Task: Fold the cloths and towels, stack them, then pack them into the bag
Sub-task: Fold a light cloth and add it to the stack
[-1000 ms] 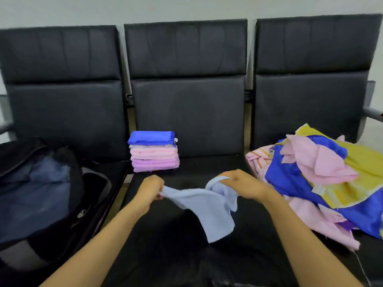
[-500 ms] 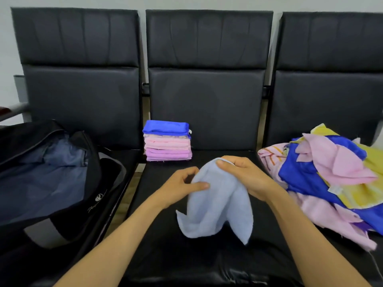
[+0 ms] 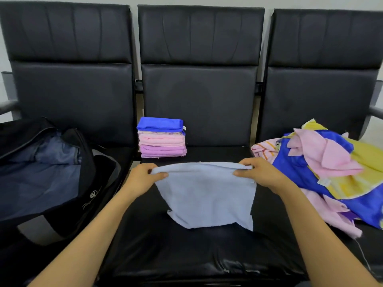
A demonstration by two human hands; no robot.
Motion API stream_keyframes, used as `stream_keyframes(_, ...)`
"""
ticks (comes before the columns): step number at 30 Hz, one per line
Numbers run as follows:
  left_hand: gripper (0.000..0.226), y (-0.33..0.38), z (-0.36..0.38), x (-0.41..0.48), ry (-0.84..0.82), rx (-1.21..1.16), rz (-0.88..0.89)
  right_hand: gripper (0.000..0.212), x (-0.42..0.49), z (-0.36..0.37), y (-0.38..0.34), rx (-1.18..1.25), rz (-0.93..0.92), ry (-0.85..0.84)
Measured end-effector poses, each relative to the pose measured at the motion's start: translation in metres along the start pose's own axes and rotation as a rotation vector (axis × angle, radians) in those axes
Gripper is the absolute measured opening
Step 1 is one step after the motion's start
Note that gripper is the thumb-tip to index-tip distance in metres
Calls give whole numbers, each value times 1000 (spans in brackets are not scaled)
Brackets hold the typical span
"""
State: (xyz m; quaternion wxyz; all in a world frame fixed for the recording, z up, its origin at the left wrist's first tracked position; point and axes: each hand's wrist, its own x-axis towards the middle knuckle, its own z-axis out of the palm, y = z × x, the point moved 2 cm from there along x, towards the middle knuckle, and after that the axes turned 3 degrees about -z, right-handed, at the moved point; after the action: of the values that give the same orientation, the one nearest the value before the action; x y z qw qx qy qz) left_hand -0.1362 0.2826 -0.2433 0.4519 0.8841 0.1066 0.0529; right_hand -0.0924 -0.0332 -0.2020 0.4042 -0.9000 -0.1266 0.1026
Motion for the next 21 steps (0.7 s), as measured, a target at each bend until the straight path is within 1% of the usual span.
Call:
stream_keyframes(3,19,0,-2,-5,29,-360,-86,14,-1,-6,5,86,19,98)
stream_keyframes(5,16,6,-2,-8,13,-478,-53,17,-4,-7,5,240,44,95)
stream_keyframes(7,13,14,-2,-9,10,-557,7,16,-7,-8,3,499,81,71)
stream_keyframes(9,17,19,-2,-8,45,-586,41,16,-9,-11,0,675,122,40)
stream_keyframes(11,21,21,-1,-5,69,-580,30,14,-10,-10,-3,735,166,8)
stream_keyframes(13,24,21,3,-2,54,-621,-15,10,-6,-4,-2,742,196,-7)
stream_keyframes(15,27,21,8,2,47,-634,5,15,1,3,0,747,158,51)
stream_keyframes(17,27,25,9,4,61,-634,98,21,9,4,0,744,44,159)
stream_keyframes(19,24,32,6,5,73,-686,193,24,16,0,-1,767,-61,261)
stream_keyframes(21,20,33,3,8,84,-737,239,26,19,-5,-3,795,-118,316)
